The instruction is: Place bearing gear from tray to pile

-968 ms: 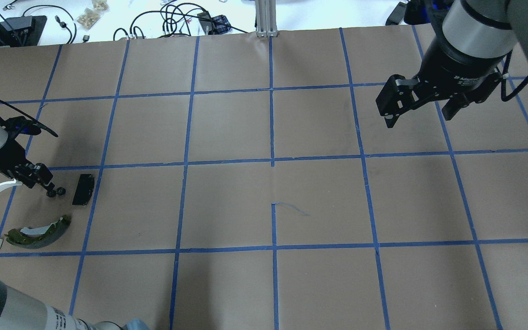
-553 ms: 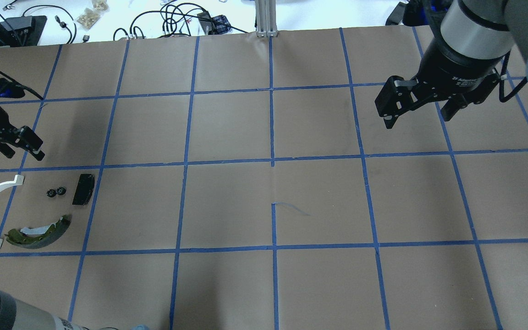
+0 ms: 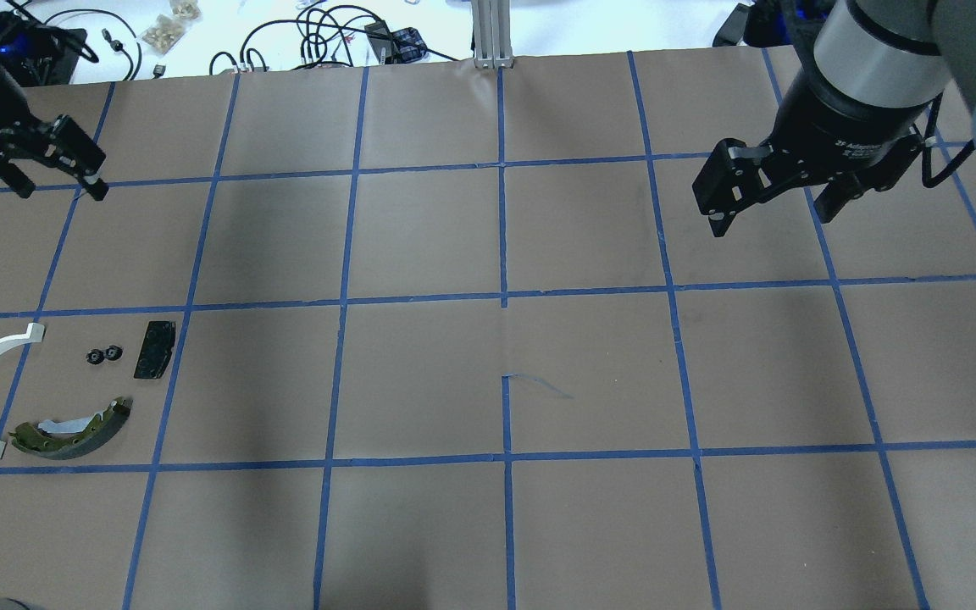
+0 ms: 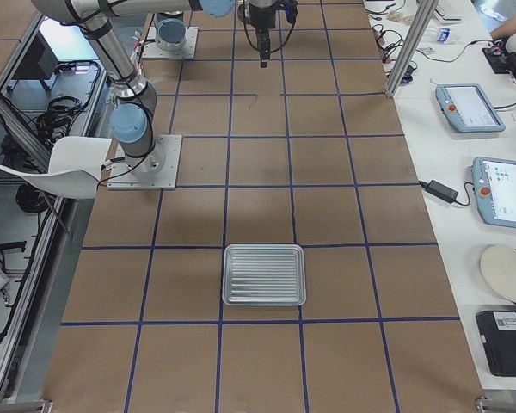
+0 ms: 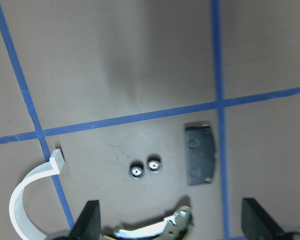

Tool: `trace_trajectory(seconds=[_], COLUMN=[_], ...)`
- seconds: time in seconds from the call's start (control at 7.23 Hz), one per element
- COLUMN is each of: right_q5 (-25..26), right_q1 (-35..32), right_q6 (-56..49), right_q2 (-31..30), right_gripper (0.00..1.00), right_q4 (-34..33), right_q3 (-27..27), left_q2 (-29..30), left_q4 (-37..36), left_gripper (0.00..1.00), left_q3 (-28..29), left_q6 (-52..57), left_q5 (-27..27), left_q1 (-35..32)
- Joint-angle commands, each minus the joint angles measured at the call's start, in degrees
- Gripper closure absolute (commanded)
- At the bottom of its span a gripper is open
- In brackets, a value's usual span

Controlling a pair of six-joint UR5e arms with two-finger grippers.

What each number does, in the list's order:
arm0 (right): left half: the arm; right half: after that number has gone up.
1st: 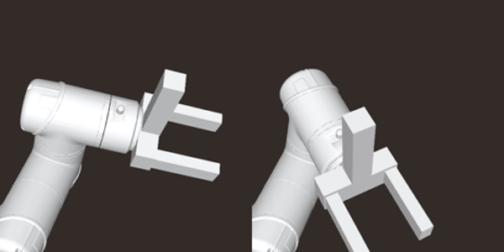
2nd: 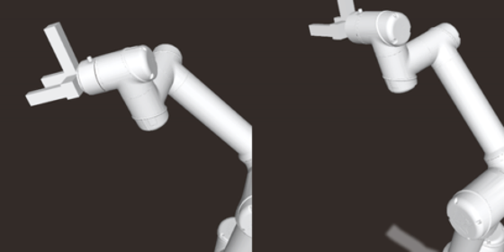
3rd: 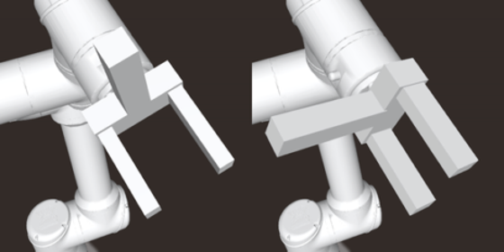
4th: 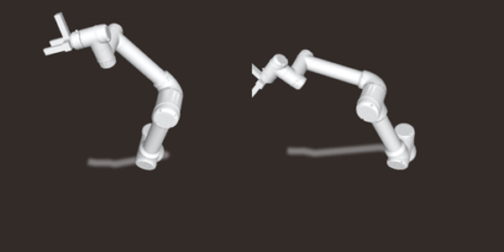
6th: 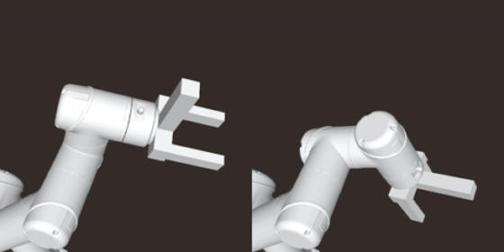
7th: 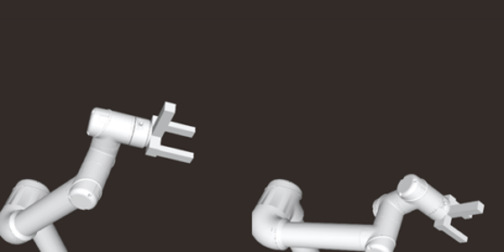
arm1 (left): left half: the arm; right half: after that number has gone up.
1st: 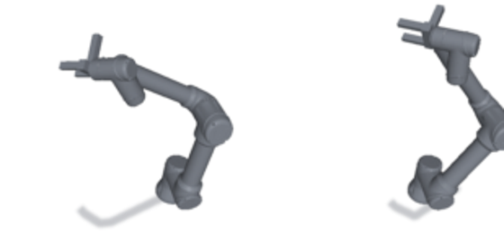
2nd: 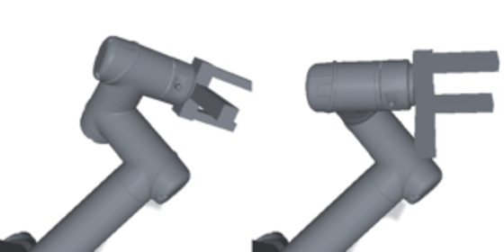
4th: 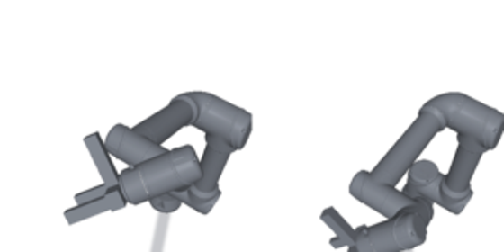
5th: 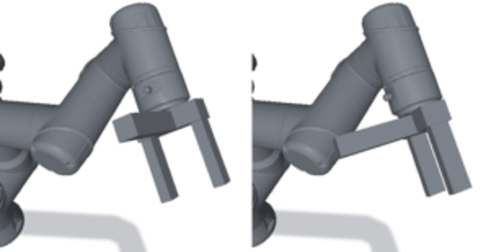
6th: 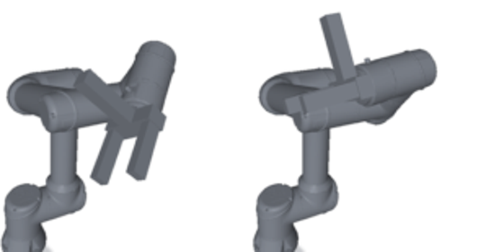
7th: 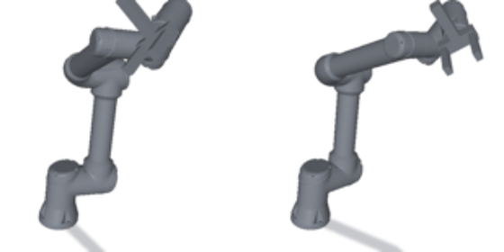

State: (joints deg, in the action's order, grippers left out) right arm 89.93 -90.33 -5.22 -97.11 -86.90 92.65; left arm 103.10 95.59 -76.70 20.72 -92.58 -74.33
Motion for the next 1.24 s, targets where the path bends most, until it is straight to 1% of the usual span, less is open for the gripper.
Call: trace_trajectory(seconds=[0.0, 0.41, 0.55, 0.69, 0.83, 1.11], right_q5=[-0.11, 0.07, 0.42, -0.19, -0.46, -0.28], right_q1=[0.06, 0.06, 0.15, 0.24, 0.41, 0.50], right_q6=[-0.05, 0.21, 0.30, 0.21, 0.30, 0.13], right_q2=[-0.01, -0.01, -0.01, 0.08, 0.08, 0.95], right_gripper=[0.00, 0.00, 0.00, 0.00, 0.00, 0.00], right_q4=[-0.02, -0.20, -0.28, -1.07, -1.08, -6.85], right_q3=[-0.10, 0.07, 0.07, 0.16, 0.16, 0.34], left_q2=[-1.41, -5.62, -7.11, -8.52, -10.01, -11.86], left_q4=[1.27, 1.18, 1.18, 0.66, -0.57, -0.05], left_gripper=[0.00, 0.00, 0.00, 0.00, 0.00, 0.00], left_q3=[1.63, -2.82, -4.49, -7.21, -9.41, -10.92], left_q6=[-7.79, -11.30, -11.49, -10.62, -10.61, -10.52], left_q5=[0.82, 1.09, 1.87, 4.23, 3.30, 1.53], left_q1=[-9.48, -16.70, -16.98, -16.73, -16.64, -15.76])
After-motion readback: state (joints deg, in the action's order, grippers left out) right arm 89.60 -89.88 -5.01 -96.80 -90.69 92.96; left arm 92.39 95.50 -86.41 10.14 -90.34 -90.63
